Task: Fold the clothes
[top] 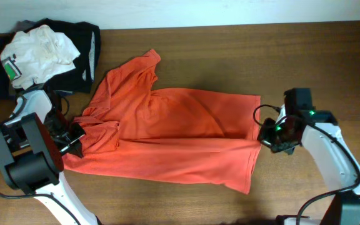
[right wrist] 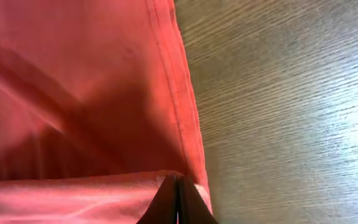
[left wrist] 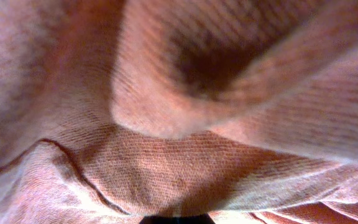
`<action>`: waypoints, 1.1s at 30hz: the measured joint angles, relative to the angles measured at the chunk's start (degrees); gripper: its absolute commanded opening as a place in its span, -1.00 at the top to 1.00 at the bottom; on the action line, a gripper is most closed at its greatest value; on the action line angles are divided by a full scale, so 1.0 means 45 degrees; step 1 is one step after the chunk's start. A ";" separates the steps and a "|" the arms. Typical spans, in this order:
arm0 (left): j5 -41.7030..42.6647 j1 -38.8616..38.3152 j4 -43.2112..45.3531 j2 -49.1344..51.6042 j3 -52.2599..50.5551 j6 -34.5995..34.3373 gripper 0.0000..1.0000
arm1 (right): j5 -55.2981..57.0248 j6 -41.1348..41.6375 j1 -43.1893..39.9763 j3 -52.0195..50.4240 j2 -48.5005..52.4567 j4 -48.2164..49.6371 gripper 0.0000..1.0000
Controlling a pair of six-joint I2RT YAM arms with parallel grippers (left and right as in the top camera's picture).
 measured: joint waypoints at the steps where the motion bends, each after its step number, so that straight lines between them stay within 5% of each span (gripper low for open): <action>1: 0.0005 0.0000 0.0015 0.0000 0.0000 0.0000 0.99 | 0.0005 -0.0029 -0.0092 0.0049 0.0000 -0.0005 -0.09; 2: 0.0005 0.0000 0.0039 0.0000 0.0000 0.0000 0.99 | 0.0063 -0.0044 -0.0165 0.0068 0.0000 -0.0078 -0.69; 6: 0.0005 0.0000 -0.0170 -0.0005 0.0092 0.0000 0.99 | 0.0257 -0.0228 -0.0194 0.0131 0.0000 -0.1010 -0.54; 8: 0.0005 0.0000 -0.0447 -0.0418 0.0593 0.0000 0.99 | 0.0350 -0.0374 -0.0136 0.1083 0.0019 -0.2497 0.85; 9: 0.0000 -0.0112 -0.0452 -0.1166 0.0695 0.0000 0.92 | 0.0413 -0.0393 0.0092 0.1433 0.0015 -0.2890 0.92; 10: 0.0000 -0.0491 -0.0529 -0.2244 0.0772 0.0000 0.75 | 0.0379 -0.0413 0.0369 0.1462 0.0010 -0.2973 0.92; 12: 0.0034 -0.2336 -0.0933 -0.3677 0.1103 0.0034 0.01 | -0.0024 -0.0277 0.2448 0.0782 -0.0049 -0.2176 0.92; 13: 0.0083 -0.3279 -0.0933 -0.3604 0.0962 0.0063 -0.57 | -0.0257 0.0155 0.3711 0.0073 -0.0024 -0.1379 0.92; 14: 0.0073 -0.3920 -0.0738 -0.3546 0.0758 0.0092 -0.95 | -0.0345 0.0505 0.4488 -0.0452 -0.0024 -0.0782 0.92; 17: 0.0151 -0.5071 -0.0432 -0.3517 0.0165 0.0146 -0.98 | -0.0534 0.1957 0.5824 -0.2370 0.0000 0.1656 0.92; 21: 0.0151 -0.5076 -0.0787 -0.3512 0.0039 0.0146 -0.98 | -0.1229 0.3283 0.4901 -0.3803 0.0253 0.2433 0.92; 27: 0.0151 -0.5076 -0.0962 -0.3512 0.0000 0.0146 -0.98 | -0.1564 0.2001 -0.1190 -0.3405 0.0860 0.0155 0.92; 31: 0.0155 -0.5076 0.0539 -0.3512 -0.0078 0.0146 -0.98 | -0.0219 0.0481 -0.4585 0.1457 0.1137 -0.3181 0.87; 32: 0.0165 -0.5076 0.1273 -0.3512 -0.0078 0.0146 -0.96 | -0.0136 0.0049 -0.4702 0.2327 0.1137 -0.3847 0.64; 33: 0.0160 -0.5076 0.2827 -0.3487 -0.0112 0.0146 -0.83 | -0.0131 -0.0991 -0.4556 0.3366 0.1117 -0.4580 -0.19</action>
